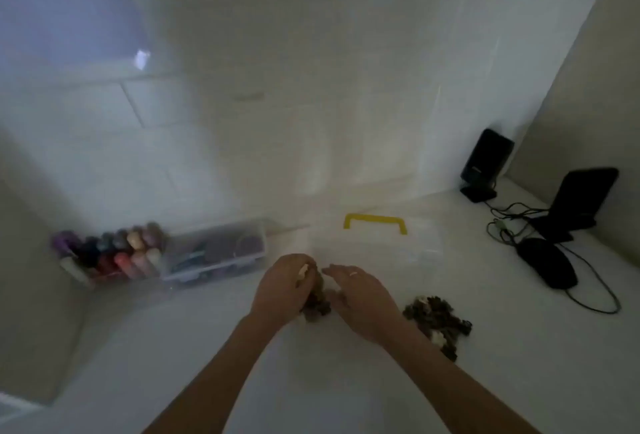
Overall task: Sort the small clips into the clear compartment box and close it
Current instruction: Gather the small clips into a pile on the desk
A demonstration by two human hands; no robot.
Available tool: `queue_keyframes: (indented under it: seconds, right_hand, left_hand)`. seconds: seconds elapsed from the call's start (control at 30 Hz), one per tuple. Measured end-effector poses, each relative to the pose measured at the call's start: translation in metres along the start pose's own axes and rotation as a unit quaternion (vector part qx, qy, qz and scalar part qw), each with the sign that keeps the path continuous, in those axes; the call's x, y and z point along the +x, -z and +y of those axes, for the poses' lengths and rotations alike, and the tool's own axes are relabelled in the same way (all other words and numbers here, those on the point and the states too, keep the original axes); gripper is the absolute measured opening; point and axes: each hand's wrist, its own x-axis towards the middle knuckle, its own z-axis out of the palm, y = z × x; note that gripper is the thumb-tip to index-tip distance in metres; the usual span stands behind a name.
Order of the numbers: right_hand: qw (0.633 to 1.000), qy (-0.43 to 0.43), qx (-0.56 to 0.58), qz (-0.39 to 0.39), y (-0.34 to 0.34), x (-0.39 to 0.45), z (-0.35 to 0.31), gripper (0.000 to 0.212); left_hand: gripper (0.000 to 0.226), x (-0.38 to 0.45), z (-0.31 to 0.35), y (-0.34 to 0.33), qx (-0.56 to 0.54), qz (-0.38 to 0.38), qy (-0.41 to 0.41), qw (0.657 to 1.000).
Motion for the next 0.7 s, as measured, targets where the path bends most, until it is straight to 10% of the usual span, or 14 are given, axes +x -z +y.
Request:
queue_keyframes:
  seconds: [0.27, 0.7]
  right_hand:
    - [0.993, 0.006, 0.002, 0.12, -0.081, 0.016, 0.011, 0.073]
    - [0.972, 0.026, 0.164, 0.164, -0.084, -0.056, -0.03, 0.023]
  left_hand:
    - [0.033, 0.007, -0.045, -0.045, -0.227, 0.032, 0.03, 0.973]
    - [0.05, -0.058, -0.023, -0.058, -0.326, 0.111, 0.04, 0.938]
